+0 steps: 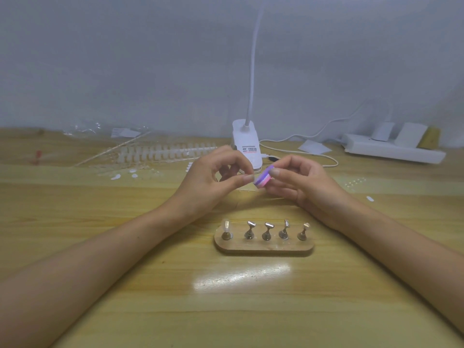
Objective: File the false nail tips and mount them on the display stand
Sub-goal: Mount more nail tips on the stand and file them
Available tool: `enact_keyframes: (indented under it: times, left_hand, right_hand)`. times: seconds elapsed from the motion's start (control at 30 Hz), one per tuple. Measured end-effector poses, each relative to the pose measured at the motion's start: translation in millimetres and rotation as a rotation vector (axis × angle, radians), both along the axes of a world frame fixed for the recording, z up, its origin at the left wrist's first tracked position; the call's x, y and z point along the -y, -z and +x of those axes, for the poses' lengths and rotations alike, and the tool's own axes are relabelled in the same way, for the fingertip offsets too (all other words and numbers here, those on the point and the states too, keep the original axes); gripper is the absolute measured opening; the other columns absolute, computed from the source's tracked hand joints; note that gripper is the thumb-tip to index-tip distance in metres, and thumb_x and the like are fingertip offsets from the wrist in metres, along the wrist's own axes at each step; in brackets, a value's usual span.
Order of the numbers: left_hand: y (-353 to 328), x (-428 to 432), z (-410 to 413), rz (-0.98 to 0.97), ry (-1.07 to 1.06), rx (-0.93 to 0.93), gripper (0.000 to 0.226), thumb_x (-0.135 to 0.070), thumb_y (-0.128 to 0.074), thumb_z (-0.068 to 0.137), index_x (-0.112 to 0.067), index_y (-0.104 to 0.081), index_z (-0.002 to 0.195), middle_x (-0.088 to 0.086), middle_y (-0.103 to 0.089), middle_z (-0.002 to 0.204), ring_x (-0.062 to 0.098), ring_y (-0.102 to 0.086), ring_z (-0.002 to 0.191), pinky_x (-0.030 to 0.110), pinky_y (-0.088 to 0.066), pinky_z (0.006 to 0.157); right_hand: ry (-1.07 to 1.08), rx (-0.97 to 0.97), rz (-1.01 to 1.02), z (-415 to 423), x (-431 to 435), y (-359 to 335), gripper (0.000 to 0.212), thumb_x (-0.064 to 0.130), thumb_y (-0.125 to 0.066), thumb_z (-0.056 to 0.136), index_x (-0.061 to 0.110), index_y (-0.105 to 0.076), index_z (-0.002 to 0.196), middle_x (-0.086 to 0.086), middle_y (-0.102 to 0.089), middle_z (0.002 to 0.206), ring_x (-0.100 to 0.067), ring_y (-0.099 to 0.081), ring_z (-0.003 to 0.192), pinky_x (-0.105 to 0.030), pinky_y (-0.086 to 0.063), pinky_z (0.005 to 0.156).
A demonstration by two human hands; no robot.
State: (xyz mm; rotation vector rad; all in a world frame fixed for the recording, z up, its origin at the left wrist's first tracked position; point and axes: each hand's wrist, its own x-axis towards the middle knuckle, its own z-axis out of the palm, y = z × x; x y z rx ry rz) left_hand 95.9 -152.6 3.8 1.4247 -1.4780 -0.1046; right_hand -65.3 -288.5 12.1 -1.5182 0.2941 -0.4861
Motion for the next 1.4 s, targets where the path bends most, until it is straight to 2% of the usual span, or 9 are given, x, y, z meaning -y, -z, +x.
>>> enact_keyframes:
  times: [0.4, 0.57, 0.67, 0.77, 0.9, 0.97, 1.23, 1.33, 1.4]
  left_hand:
    - [-0.2, 0.7, -0.4, 0.009, 0.026, 0.005, 0.006, -0.014, -0.072, 0.086, -0.017, -0.068, 0.082, 0.010, -0.052, 0.077, 0.005, -0.044, 0.066, 0.018, -0.039, 0.068]
    - [-0.8, 1.2, 1.5, -0.003, 0.010, -0.038, 0.005, -0.009, -0.073, 0.085, -0.011, -0.069, 0.083, -0.002, -0.049, 0.072, 0.003, -0.045, 0.064, 0.015, -0.039, 0.067]
    - [-0.6, 0.9, -0.3, 0.012, 0.040, -0.019, 0.005, -0.012, -0.073, 0.085, -0.015, -0.069, 0.083, 0.002, -0.049, 0.072, 0.003, -0.044, 0.065, 0.015, -0.039, 0.068]
    - [-0.3, 0.8, 1.6, -0.015, 0.016, -0.048, 0.008, -0.010, -0.073, 0.085, -0.015, -0.068, 0.082, -0.009, -0.049, 0.072, 0.003, -0.046, 0.065, 0.014, -0.038, 0.068]
    - [0.4, 1.9, 1.0, -0.003, 0.027, -0.034, 0.005, -0.015, -0.073, 0.085, -0.017, -0.069, 0.082, -0.011, -0.051, 0.073, 0.004, -0.046, 0.065, 0.015, -0.039, 0.068]
    - [0.8, 2.0, 1.6, -0.016, 0.021, -0.045, 0.006, -0.013, -0.073, 0.085, -0.016, -0.068, 0.083, -0.017, -0.051, 0.070, 0.003, -0.046, 0.065, 0.014, -0.038, 0.068]
    - [0.2, 1.8, 0.9, -0.006, 0.031, -0.047, 0.004, -0.018, -0.071, 0.083, -0.015, -0.068, 0.082, -0.016, -0.050, 0.070, 0.003, -0.044, 0.064, 0.015, -0.038, 0.068]
    - [0.1, 1.7, 0.4, 0.002, 0.036, -0.040, 0.004, -0.021, -0.070, 0.083, -0.019, -0.068, 0.082, -0.016, -0.048, 0.069, 0.003, -0.043, 0.063, 0.015, -0.038, 0.067]
    - [0.0, 1.7, 0.3, -0.006, 0.034, -0.038, 0.004, -0.020, -0.070, 0.084, -0.017, -0.068, 0.082, -0.017, -0.048, 0.070, 0.004, -0.044, 0.064, 0.014, -0.037, 0.067]
  right_hand:
    - [-0.007, -0.002, -0.013, 0.1, -0.5, 0.4, 0.019, 0.014, -0.071, 0.079, 0.004, -0.062, 0.093, -0.018, -0.073, 0.097, -0.025, -0.072, 0.091, -0.034, -0.059, 0.083]
    - [-0.105, 0.010, -0.030, -0.5, -0.5, 2.0, 0.015, 0.010, -0.072, 0.082, 0.005, -0.063, 0.092, -0.013, -0.074, 0.094, -0.024, -0.073, 0.088, -0.032, -0.059, 0.079]
    - [0.020, 0.059, 0.042, -0.9, 3.1, 1.8, 0.013, 0.009, -0.068, 0.084, 0.004, -0.061, 0.094, -0.016, -0.074, 0.096, -0.023, -0.072, 0.090, -0.029, -0.058, 0.080]
    - [-0.126, -0.015, -0.038, -1.0, 0.2, 1.7, 0.012, 0.009, -0.073, 0.084, 0.007, -0.065, 0.093, -0.015, -0.073, 0.096, -0.025, -0.072, 0.090, -0.034, -0.058, 0.082]
    - [0.032, 0.051, 0.057, -0.1, 2.9, 2.6, 0.019, 0.006, -0.064, 0.087, 0.000, -0.058, 0.105, -0.022, -0.070, 0.105, -0.025, -0.071, 0.092, -0.032, -0.057, 0.084]
    - [-0.084, 0.025, 0.019, -1.2, 1.7, 1.5, 0.015, 0.005, -0.065, 0.087, -0.001, -0.058, 0.099, -0.020, -0.072, 0.100, -0.025, -0.072, 0.090, -0.033, -0.057, 0.082]
    - [-0.116, 0.033, 0.012, 0.9, 3.0, 4.4, 0.019, 0.007, -0.066, 0.085, 0.001, -0.056, 0.099, -0.017, -0.072, 0.101, -0.028, -0.071, 0.095, -0.032, -0.059, 0.083]
    - [0.007, 0.072, 0.060, 0.8, 4.4, 3.9, 0.021, 0.007, -0.064, 0.084, 0.001, -0.055, 0.102, -0.023, -0.067, 0.106, -0.028, -0.070, 0.096, -0.029, -0.059, 0.083]
    - [-0.102, 0.040, 0.027, -0.1, 2.8, 2.8, 0.016, 0.007, -0.064, 0.085, 0.002, -0.056, 0.098, -0.018, -0.070, 0.101, -0.024, -0.072, 0.093, -0.028, -0.058, 0.082]
